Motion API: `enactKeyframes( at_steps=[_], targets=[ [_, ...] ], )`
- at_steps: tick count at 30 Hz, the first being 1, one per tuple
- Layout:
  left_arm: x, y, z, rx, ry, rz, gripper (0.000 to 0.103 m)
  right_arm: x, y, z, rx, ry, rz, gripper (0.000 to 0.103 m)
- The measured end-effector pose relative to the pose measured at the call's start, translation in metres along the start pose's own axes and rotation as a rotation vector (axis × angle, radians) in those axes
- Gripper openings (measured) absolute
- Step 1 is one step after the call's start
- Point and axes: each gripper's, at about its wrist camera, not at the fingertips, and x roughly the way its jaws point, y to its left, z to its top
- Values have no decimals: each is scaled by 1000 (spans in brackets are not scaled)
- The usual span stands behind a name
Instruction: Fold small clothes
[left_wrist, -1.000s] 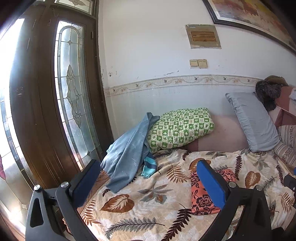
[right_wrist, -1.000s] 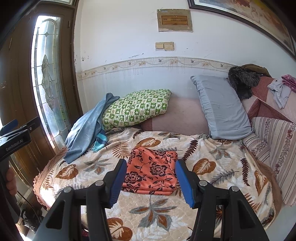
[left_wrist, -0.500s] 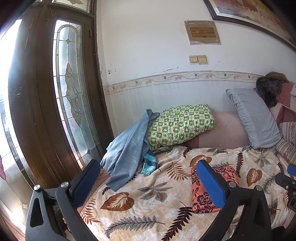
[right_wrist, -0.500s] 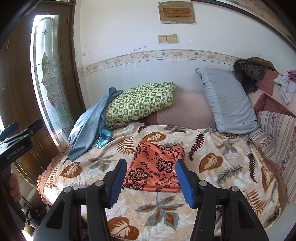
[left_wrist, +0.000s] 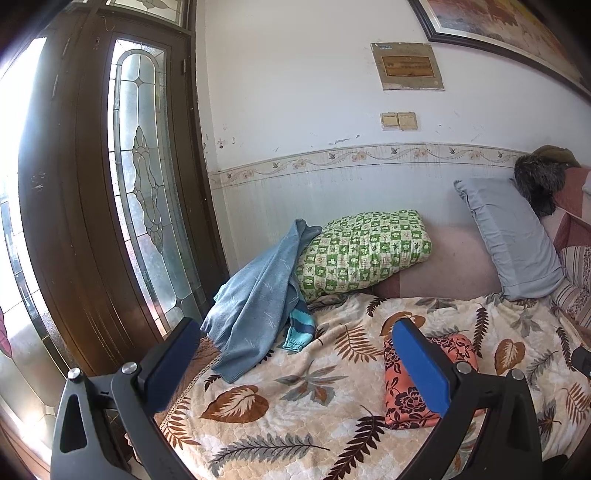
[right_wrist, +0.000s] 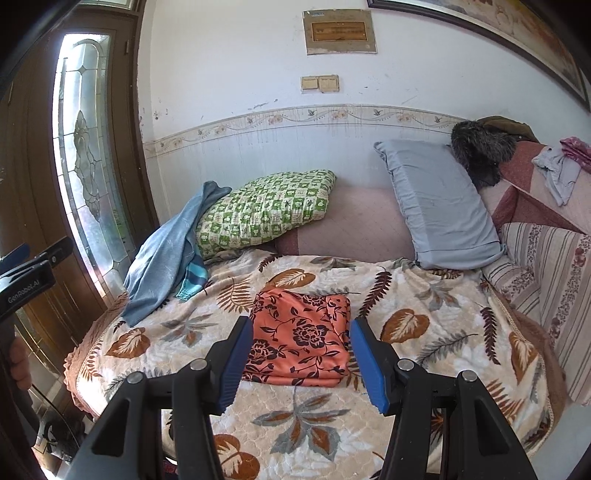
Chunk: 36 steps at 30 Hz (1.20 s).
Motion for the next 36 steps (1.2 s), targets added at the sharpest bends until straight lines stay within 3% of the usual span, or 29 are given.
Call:
enactKeyframes(
  at_steps=[17,36],
  targets=[
    [3,3,-5,-20,10,9,103,-6,6,0,-9,-37,-12,59],
    [42,-11,-24,0,98,-4,103,36,-4,-12,39,47,-5,59]
  ],
)
